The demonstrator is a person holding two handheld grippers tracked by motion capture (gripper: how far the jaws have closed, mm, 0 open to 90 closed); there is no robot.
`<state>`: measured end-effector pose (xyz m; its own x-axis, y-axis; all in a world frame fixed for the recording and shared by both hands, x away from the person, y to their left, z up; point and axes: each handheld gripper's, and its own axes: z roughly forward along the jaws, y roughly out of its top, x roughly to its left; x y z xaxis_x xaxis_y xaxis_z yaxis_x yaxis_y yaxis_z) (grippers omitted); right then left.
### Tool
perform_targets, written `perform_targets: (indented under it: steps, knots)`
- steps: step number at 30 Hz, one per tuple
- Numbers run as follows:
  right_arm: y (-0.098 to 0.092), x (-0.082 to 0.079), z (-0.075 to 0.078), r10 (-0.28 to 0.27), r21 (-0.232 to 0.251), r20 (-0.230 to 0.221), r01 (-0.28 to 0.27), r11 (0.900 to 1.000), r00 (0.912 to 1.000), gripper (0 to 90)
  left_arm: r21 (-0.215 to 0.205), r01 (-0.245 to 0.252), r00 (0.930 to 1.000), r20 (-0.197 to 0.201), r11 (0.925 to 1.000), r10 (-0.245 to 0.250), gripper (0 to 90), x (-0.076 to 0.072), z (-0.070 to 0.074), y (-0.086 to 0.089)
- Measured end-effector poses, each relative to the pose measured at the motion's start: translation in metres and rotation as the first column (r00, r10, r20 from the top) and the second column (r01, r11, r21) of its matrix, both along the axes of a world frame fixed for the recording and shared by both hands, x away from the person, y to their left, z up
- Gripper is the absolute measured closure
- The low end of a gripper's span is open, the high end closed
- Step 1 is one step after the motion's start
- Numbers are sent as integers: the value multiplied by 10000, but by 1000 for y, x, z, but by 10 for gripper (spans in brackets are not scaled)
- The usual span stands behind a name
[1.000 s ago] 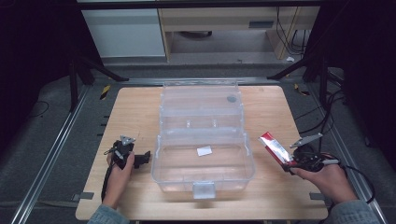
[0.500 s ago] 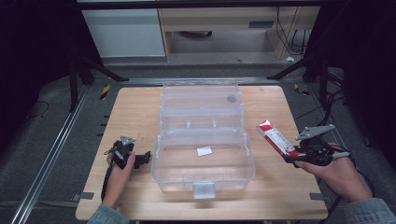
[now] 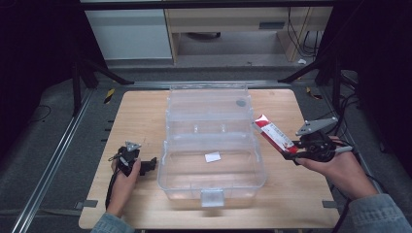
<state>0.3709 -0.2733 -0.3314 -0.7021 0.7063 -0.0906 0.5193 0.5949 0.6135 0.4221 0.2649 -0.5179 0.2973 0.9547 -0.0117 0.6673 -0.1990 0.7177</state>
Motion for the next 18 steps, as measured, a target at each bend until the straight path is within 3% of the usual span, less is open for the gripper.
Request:
perform_targets:
  steps: [10,18]
  knots:
    - [40,8,17,846,17,238,-847,9964,9961,512,8,25,10000,1,10000,-25,0,-3,0,0]
    - [78,21,20,1287,-50,42,-1287,9917,9917,513,33,79,10000,-12,10000,-79,0,-3,0,0]
